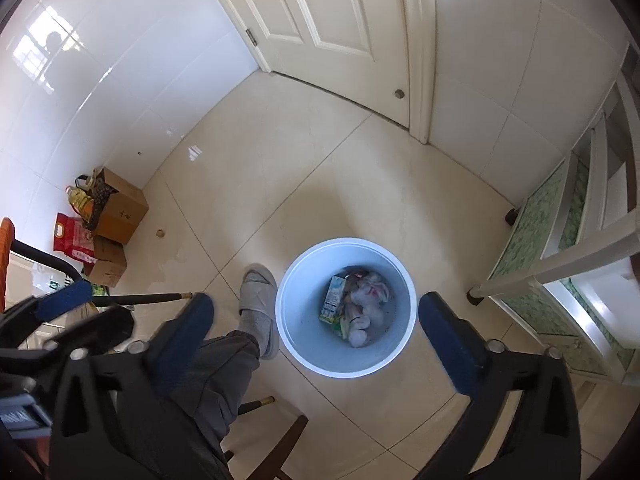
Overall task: Collect trash
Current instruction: 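Carry the wrapper and round snack to the blue bin and open both tools, then move both tools back over the orange table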
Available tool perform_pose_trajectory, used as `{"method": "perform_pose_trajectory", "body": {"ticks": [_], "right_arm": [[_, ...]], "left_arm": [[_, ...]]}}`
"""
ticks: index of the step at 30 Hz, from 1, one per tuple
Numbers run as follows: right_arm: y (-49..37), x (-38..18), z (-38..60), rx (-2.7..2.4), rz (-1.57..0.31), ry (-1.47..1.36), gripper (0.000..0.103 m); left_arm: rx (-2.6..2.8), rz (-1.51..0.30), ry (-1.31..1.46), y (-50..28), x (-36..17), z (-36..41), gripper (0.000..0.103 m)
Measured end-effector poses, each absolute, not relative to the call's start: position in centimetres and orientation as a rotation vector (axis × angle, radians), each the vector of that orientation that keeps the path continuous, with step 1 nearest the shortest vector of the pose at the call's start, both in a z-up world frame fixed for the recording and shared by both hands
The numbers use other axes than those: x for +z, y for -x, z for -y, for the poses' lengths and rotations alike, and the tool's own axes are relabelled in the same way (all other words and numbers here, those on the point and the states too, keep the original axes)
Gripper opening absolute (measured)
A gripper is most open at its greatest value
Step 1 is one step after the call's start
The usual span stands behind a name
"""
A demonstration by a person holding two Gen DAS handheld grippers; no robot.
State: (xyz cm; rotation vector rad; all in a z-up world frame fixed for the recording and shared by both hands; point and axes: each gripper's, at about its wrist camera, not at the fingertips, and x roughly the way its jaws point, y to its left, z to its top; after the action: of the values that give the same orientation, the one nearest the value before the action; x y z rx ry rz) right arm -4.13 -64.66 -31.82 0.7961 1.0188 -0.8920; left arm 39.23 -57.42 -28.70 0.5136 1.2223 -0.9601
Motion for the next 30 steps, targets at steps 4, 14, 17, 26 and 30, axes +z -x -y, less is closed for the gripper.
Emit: {"method": "perform_pose_trajectory", "body": {"ticks": [4,14,17,26,30], "right_arm": [[4.0,-31.0,63.6,-0.902,-1.014,-0.789,0.103],[2.0,-24.1,59.1,-0.873,-0.907,-0.714,0.103],[0.4,-20.6,56.9,-0.844,-0.859,-0.646,0.103],[-5.7,-12.1,49.6,-0.715,-0.72,-0.495,0.103],[-9.1,-8.6,45.1,-0.626,-0.669,-0.413,0.103]], "left_arm": [[-0.933,-1.154,-0.507,-38.0,-27.0,55.3,0.089],[-0.926,-1.002,-0.404,-35.3,-18.3,45.4,0.09],[-0.916,-0.942,-0.353,-34.8,-15.5,41.3,0.093],[-0.778,-0.796,-0.204,-33.7,-8.6,27.8,0.102],[-0.701,-0.748,-0.145,-32.7,-6.4,22.3,0.102]]}}
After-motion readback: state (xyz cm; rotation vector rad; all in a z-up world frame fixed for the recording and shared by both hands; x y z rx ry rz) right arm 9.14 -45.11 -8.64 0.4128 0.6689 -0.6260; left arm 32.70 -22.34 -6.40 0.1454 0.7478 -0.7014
